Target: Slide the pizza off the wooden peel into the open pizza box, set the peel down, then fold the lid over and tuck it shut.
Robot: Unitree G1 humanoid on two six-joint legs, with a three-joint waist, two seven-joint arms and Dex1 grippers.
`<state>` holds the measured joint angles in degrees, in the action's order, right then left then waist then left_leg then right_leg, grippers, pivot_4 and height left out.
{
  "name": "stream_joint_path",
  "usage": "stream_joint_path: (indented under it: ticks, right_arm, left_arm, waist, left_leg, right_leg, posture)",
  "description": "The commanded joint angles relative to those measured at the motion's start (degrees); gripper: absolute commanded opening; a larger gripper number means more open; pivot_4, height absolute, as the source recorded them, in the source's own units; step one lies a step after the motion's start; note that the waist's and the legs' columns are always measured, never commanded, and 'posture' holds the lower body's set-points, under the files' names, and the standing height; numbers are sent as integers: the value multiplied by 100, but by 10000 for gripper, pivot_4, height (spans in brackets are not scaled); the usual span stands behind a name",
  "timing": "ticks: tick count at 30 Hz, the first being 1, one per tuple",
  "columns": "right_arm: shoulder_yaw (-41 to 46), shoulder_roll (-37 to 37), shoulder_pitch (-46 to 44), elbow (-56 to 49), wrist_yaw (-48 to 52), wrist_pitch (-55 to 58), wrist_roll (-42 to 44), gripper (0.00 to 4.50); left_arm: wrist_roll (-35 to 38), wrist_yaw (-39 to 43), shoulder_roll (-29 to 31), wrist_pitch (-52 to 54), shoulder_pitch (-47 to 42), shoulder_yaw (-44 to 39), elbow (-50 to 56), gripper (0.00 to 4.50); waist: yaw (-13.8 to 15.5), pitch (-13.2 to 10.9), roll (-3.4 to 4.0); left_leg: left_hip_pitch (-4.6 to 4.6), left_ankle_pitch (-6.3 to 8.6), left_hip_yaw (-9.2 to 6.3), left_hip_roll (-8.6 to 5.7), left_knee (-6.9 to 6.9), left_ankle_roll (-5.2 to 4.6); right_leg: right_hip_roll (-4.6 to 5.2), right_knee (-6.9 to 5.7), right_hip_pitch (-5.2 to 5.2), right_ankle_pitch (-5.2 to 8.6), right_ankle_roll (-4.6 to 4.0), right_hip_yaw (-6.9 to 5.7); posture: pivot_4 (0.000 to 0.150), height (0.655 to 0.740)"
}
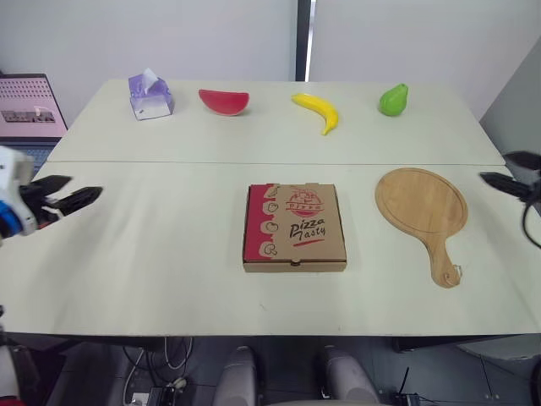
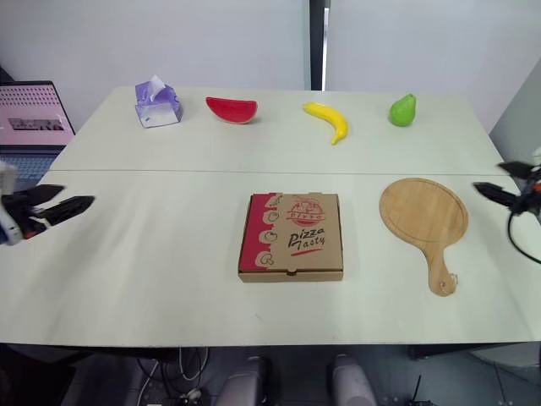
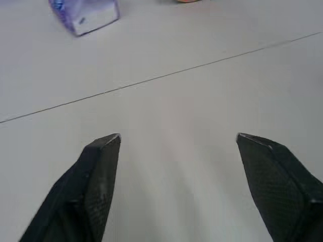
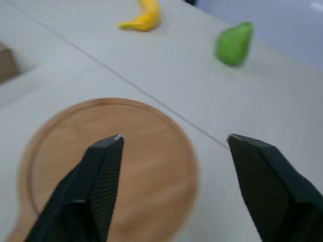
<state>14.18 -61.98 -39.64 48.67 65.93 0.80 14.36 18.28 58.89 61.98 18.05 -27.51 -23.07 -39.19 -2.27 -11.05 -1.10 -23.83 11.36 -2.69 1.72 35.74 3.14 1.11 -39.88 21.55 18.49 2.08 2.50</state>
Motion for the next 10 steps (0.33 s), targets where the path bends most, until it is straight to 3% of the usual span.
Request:
stream_joint_path:
  ticks: [1, 5, 10]
  right_arm:
    - [26, -211, -316, 806, -439, -868, -369, 44406]
    - [9, -114, -646, 1374, -567, -1081, -491, 44406]
    - [-19, -104, -933, 1845, -820, -1255, -668, 44406]
  left_arm:
    - [-148, -209, 243, -538, -6, -199, -671, 44868]
    - [-289, -399, 337, -814, -159, -109, -1267, 44868]
    - [-399, -363, 353, -1070, -21, -35, -1203, 44868]
  waist:
    - [-9, 0, 0]
    - [-41, -1, 1]
    - [-47, -1, 2]
  left_leg:
    - [2, 0, 0, 0, -2, 0]
    - [2, 0, 8, 1, -1, 0]
    - [-2, 0, 10, 1, -2, 0]
  right_leg:
    - [0, 0, -1, 0, 0, 0]
    - [0, -3, 2, 0, 0, 7]
    - [0, -6, 8, 0, 0, 8]
  posture:
    - [1500, 7400]
    - [1500, 7400]
    - [1500, 7400]
